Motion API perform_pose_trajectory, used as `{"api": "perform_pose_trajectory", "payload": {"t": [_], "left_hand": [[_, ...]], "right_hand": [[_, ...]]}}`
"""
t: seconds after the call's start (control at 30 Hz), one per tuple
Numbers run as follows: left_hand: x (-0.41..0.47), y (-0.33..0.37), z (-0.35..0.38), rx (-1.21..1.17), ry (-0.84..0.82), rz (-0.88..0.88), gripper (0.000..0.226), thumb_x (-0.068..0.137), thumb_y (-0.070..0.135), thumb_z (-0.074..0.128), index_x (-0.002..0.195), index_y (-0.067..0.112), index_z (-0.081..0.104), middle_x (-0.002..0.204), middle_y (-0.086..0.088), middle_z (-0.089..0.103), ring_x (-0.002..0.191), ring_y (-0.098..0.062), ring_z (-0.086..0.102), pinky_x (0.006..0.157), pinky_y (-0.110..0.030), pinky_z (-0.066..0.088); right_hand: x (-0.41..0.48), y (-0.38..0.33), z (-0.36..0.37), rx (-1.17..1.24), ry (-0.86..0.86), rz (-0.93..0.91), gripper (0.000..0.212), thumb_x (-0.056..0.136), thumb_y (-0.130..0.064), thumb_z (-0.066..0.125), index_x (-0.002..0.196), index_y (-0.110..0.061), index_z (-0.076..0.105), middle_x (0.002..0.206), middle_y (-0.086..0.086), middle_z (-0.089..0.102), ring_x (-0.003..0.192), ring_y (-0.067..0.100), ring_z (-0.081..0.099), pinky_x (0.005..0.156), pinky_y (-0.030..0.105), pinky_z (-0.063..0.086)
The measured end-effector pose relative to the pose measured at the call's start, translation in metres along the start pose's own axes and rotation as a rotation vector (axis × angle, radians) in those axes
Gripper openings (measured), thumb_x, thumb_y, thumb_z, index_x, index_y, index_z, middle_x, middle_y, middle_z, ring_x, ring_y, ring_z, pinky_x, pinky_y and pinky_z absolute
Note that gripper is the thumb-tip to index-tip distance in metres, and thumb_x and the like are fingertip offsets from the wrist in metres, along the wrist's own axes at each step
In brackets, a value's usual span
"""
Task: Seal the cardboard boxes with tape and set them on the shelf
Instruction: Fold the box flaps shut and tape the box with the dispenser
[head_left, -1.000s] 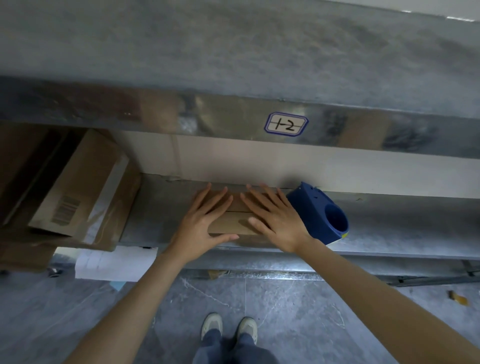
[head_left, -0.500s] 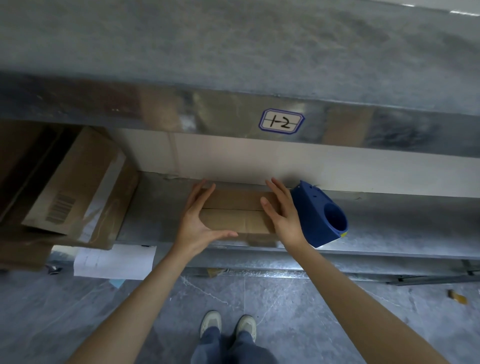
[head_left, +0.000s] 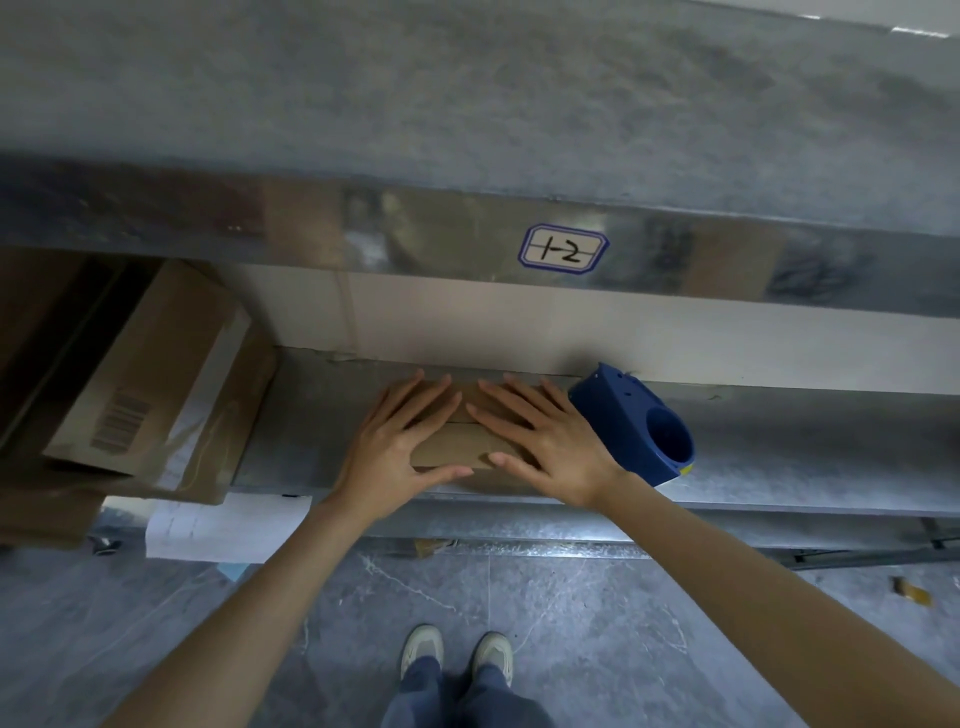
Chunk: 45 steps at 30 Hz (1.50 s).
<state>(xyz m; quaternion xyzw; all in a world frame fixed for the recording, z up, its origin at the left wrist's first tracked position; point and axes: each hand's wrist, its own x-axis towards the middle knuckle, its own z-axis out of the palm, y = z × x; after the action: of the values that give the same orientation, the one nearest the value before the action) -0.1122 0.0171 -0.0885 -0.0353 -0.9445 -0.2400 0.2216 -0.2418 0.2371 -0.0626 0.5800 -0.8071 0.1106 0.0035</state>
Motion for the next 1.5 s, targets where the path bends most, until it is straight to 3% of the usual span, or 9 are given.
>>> {"api": "perform_pose_trajectory", "payload": {"t": [0.13, 0.2, 0.37, 0.57, 0.73, 0.93, 1.17, 1.37, 1.5], "left_hand": [[-0.003, 0.009, -0.001, -0.232, -0.008, -0.251, 0.089, 0.07, 0.068, 0.073, 0.143, 0.023, 0.052, 0.159, 0.007, 0.033, 0.151, -0.013, 0.018, 0.122, -0.025, 0.017], [-0.003, 0.015, 0.0, -0.354, 0.054, -0.389, 0.095, 0.058, 0.06, 0.082, 0.141, 0.023, 0.055, 0.157, 0.008, 0.032, 0.149, -0.011, 0.021, 0.119, -0.017, 0.018], [-0.001, 0.023, -0.003, -0.425, 0.039, -0.528, 0.102, 0.049, 0.06, 0.086, 0.14, 0.027, 0.052, 0.157, 0.015, 0.022, 0.141, 0.009, 0.022, 0.108, -0.004, 0.02], [-0.002, 0.028, -0.01, -0.346, 0.04, -0.606, 0.113, 0.042, 0.073, 0.08, 0.141, 0.031, 0.044, 0.148, 0.007, 0.019, 0.14, -0.016, 0.025, 0.113, -0.029, 0.028], [0.001, 0.025, -0.02, -0.379, 0.05, -0.605, 0.111, 0.046, 0.055, 0.09, 0.141, 0.023, 0.044, 0.135, 0.007, 0.023, 0.125, -0.005, 0.032, 0.107, -0.017, 0.027], [0.0, 0.011, -0.029, -0.419, 0.03, -0.625, 0.096, 0.057, 0.037, 0.095, 0.138, 0.023, 0.047, 0.14, 0.002, 0.044, 0.123, -0.006, 0.04, 0.104, -0.024, 0.033], [-0.006, 0.017, -0.028, -0.342, 0.107, -0.575, 0.066, 0.069, 0.03, 0.09, 0.126, 0.018, 0.059, 0.137, 0.003, 0.05, 0.131, -0.017, 0.043, 0.108, -0.033, 0.036], [-0.011, 0.036, -0.028, -0.134, 0.133, -0.577, 0.053, 0.076, 0.034, 0.084, 0.122, 0.016, 0.066, 0.141, -0.002, 0.049, 0.131, -0.025, 0.045, 0.107, -0.046, 0.042], [-0.01, 0.056, -0.028, 0.129, 0.047, -0.589, 0.051, 0.084, 0.046, 0.074, 0.127, 0.021, 0.065, 0.148, -0.001, 0.047, 0.133, -0.025, 0.046, 0.103, -0.051, 0.037]], "right_hand": [[0.0, -0.006, 0.007, 0.235, 0.19, 0.307, 0.056, 0.101, -0.053, 0.032, 0.152, -0.029, 0.036, 0.159, -0.007, 0.031, 0.151, 0.015, 0.012, 0.122, 0.043, 0.015], [0.0, -0.009, 0.01, 0.354, 0.277, 0.442, 0.056, 0.099, -0.051, 0.039, 0.149, -0.027, 0.039, 0.156, -0.007, 0.035, 0.15, 0.012, 0.016, 0.12, 0.041, 0.023], [0.0, -0.013, 0.014, 0.443, 0.342, 0.537, 0.05, 0.094, -0.049, 0.049, 0.14, -0.029, 0.048, 0.151, -0.012, 0.039, 0.148, 0.009, 0.02, 0.113, 0.037, 0.033], [-0.001, -0.016, 0.007, 0.438, 0.272, 0.622, 0.053, 0.091, -0.055, 0.053, 0.14, -0.034, 0.044, 0.151, -0.015, 0.033, 0.142, 0.009, 0.029, 0.097, 0.033, 0.045], [-0.009, -0.016, -0.005, 0.629, 0.259, 0.711, 0.049, 0.092, -0.042, 0.064, 0.138, -0.03, 0.048, 0.139, -0.011, 0.042, 0.122, 0.006, 0.044, 0.099, 0.032, 0.045], [-0.023, -0.014, -0.014, 0.573, 0.147, 0.64, 0.047, 0.09, -0.042, 0.067, 0.133, -0.031, 0.052, 0.122, -0.01, 0.051, 0.107, 0.009, 0.051, 0.089, 0.03, 0.047], [-0.031, -0.019, -0.023, 0.469, 0.066, 0.525, 0.045, 0.093, -0.048, 0.06, 0.136, -0.037, 0.048, 0.127, -0.013, 0.049, 0.11, 0.009, 0.052, 0.088, 0.035, 0.051], [-0.031, -0.01, -0.033, 0.413, -0.031, 0.421, 0.045, 0.096, -0.048, 0.053, 0.139, -0.034, 0.047, 0.138, -0.007, 0.046, 0.115, 0.013, 0.053, 0.091, 0.037, 0.051], [-0.033, 0.003, -0.051, 0.381, 0.057, 0.291, 0.026, 0.099, -0.03, 0.056, 0.121, -0.017, 0.062, 0.124, -0.002, 0.054, 0.104, 0.016, 0.055, 0.089, 0.035, 0.049]]}}
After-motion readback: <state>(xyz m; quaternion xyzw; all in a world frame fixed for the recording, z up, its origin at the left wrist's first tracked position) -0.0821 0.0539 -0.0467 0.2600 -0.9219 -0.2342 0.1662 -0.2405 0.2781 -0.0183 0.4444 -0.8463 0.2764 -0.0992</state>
